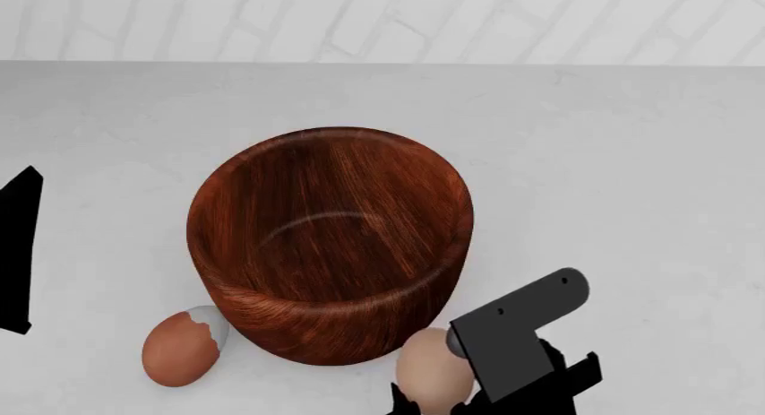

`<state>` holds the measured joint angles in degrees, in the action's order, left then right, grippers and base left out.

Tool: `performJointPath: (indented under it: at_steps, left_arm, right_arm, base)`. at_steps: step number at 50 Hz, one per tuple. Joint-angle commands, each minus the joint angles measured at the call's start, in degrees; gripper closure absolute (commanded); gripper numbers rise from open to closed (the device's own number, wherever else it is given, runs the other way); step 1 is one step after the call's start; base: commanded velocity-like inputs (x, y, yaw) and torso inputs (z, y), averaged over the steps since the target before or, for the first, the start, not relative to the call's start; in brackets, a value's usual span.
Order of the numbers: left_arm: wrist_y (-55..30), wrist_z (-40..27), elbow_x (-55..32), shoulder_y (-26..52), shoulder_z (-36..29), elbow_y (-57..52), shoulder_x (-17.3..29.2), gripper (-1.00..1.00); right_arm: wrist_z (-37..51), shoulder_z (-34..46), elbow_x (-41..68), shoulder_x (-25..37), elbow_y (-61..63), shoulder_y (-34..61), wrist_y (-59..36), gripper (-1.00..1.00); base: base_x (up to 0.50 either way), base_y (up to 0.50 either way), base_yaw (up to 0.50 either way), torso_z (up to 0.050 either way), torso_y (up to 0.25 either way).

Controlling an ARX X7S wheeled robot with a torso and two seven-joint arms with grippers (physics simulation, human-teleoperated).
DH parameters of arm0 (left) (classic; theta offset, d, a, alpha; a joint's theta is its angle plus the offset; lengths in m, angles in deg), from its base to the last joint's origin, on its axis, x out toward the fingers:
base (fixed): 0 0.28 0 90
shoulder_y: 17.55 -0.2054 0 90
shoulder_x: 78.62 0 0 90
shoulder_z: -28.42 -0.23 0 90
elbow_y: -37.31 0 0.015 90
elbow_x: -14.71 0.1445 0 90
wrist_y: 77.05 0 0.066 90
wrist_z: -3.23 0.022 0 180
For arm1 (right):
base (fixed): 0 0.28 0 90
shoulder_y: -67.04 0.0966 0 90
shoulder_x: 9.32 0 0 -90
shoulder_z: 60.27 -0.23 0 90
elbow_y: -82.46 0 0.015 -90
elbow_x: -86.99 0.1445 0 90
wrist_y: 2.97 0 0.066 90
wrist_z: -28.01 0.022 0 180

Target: Place the eggs and milk next to the bowl.

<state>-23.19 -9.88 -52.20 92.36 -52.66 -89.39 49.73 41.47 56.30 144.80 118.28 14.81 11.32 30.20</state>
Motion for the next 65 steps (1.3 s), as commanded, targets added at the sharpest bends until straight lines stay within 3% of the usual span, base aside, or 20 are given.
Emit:
performJointPath:
  at_steps: [1,44,45,65]
  left_arm:
    - [0.11,0.27,0.39,0.11,-0.34,0.49,0.08,-1.0]
    - [1.63,1.65,1.6,-2.22,0.42,1.06,0.68,-1.0]
    - [1.69,1.76,1.57,-2.2,0.41,1.14,0.66,-1.0]
    - [1.74,1.05,0.81,-2.41,0.92,0.25,1.13,-1.0]
  right_arm:
    - [-2.09,1.03,-2.84,-0.52,-1.78,-0.2,1.26,1.0]
    - [-3.85,2.34,-3.97,-1.04,-4.33,-1.54,3.84,1.0]
    - [-4.05,2.58,-3.77,-0.79,-3.83,-1.68,3.57,-1.0]
    - [-3.01,1.88,-2.0,-0.37,-2.23,-0.79,2.32,-1.0]
  base:
    - [0.0,0.0,0.0,0.0,0.0]
    - [0.0,0.0,0.0,0.0,0.0]
    - [0.0,0.0,0.0,0.0,0.0]
    - [0.0,0.0,0.0,0.0,0.0]
